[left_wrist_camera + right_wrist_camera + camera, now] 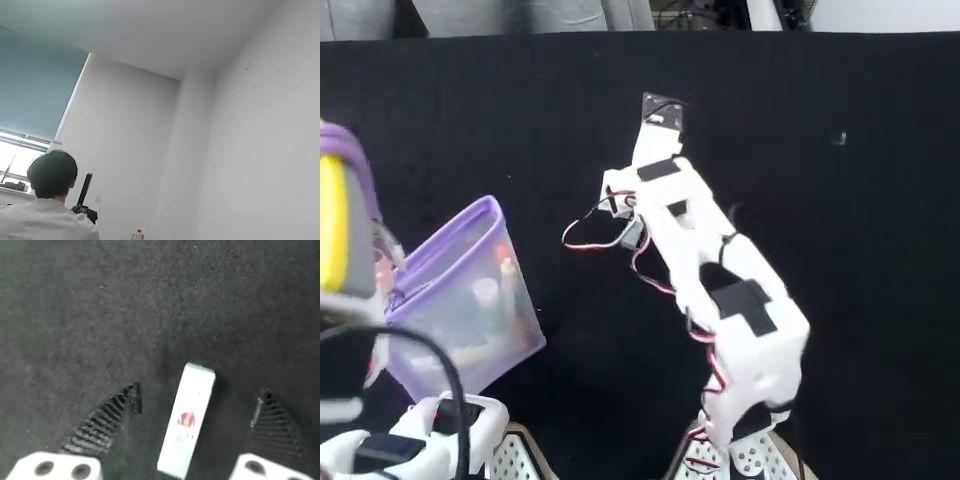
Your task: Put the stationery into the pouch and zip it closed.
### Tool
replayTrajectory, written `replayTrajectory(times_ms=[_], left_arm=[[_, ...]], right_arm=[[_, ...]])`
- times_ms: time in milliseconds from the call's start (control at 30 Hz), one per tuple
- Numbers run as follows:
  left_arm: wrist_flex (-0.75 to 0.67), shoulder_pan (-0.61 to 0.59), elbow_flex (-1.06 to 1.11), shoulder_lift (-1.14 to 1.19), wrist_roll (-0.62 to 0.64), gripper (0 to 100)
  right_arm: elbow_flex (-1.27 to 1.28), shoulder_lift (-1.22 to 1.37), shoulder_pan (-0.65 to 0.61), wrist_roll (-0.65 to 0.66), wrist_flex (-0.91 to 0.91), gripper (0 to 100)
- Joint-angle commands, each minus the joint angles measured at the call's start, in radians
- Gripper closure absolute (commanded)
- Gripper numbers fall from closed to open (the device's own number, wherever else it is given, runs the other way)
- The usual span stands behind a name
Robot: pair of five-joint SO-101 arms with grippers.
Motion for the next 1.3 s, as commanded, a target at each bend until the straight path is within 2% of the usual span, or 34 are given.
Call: replayTrajectory(times_ms=[0,133,300,533,767,1267], left_arm=[[-0.02,0.005,-0.008,-0.009,0.008,97],[-0.02,0.005,-0.008,-0.011,0.008,97],[-0.02,0.005,-0.008,-0.011,0.008,97],[-0.025,0.005,-0.008,-0.003,0.008,97],[-0.052,0.007,-0.007,0.0,0.009,97],[-0.071,0.007,0.028,0.021,0.009,97]], right_arm=[[-0.143,0.059,-0.003,-0.012,0.061,66.8],[-0.302,0.15,0.014,-0.011,0.213,81.0],[-0.406,0.211,0.048,-0.002,0.307,98.9],[-0.412,0.15,0.046,0.048,0.319,98.8],[-0.417,-0.064,0.038,0.04,0.272,98.8],[-0.409,-0.633,-0.133,0.048,0.106,98.8]])
